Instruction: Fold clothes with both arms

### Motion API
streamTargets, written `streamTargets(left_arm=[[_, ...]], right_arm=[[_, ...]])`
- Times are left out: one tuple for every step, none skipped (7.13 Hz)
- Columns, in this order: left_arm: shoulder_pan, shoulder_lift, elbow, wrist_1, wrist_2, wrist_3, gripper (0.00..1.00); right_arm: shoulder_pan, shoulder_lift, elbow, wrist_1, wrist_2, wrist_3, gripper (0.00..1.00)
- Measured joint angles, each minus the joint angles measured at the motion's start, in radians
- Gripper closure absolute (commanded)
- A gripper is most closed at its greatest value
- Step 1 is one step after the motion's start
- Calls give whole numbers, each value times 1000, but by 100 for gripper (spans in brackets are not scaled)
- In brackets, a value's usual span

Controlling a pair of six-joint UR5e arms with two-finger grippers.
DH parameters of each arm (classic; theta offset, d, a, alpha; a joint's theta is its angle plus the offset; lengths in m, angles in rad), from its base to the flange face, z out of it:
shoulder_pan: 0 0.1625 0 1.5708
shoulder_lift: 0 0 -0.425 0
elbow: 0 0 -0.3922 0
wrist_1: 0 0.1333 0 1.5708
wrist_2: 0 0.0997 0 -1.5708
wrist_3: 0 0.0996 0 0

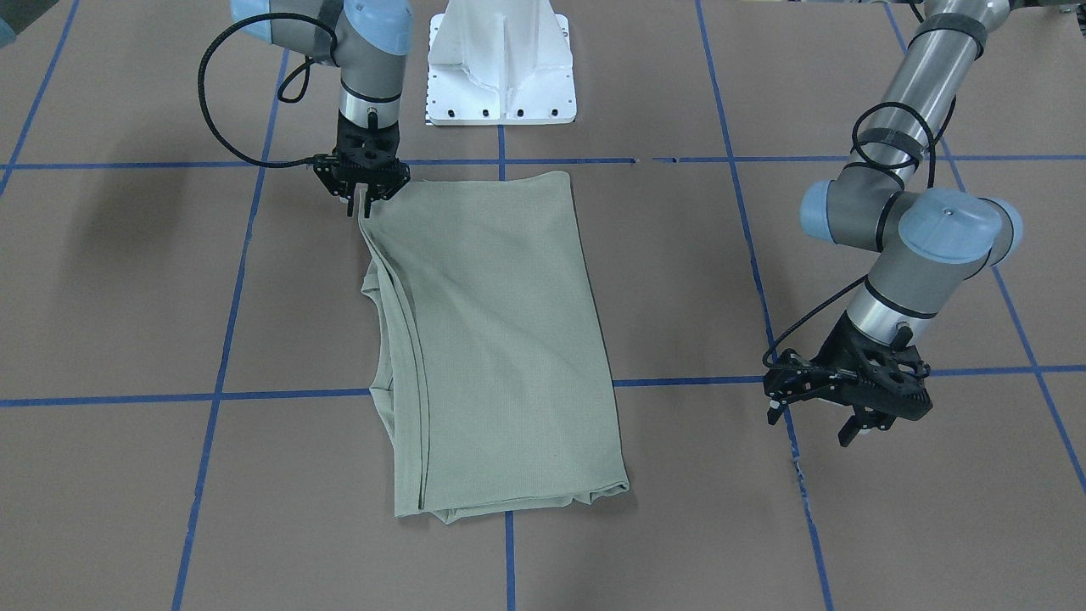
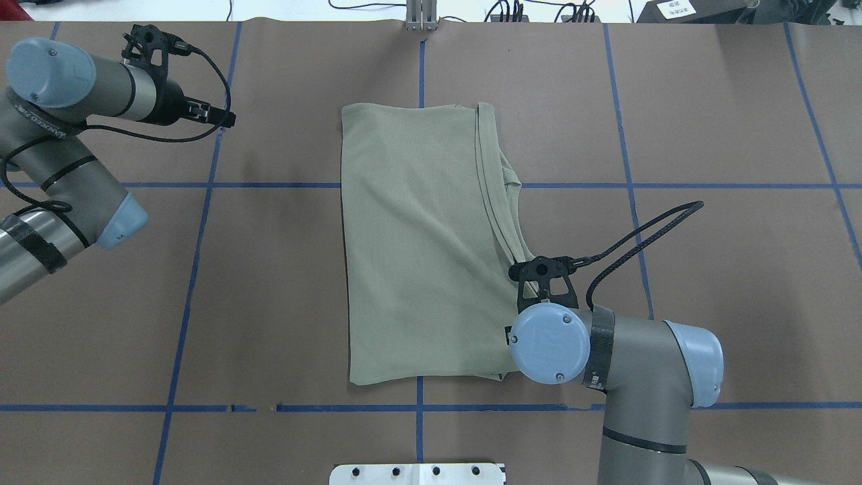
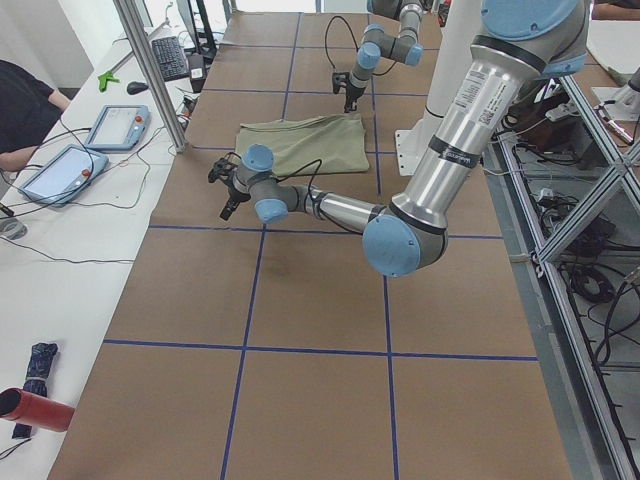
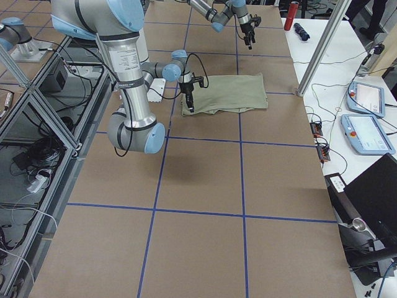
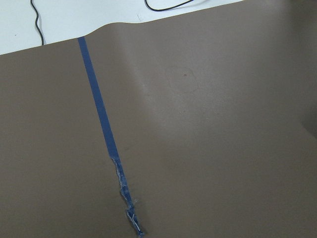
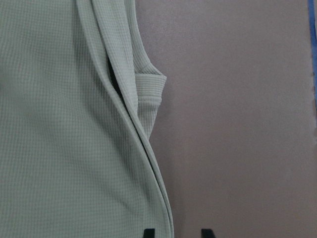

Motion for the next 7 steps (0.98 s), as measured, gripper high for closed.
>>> streamTargets(left_arm=[[0,0,0,1,0,0,0],[0,0,0,1,0,0,0],[0,-1,0,1,0,0,0],[0,-2,-1,1,0,0,0],[0,-3,-1,1,0,0,0],[0,-4,-1,1,0,0,0],[0,-4,-2,1,0,0,0]], right_arm=[[9,13,-1,13,-1,-12,0],[32,36,-4,35,1,-56,0],[69,69,-16,48,9,-127,0],[111,114,-55,54,27,-200,0],[144,158,-115,64,44,-252,0],[163,185,-173,86,53,-279,0],[172,196,-221,114,56,-291,0]])
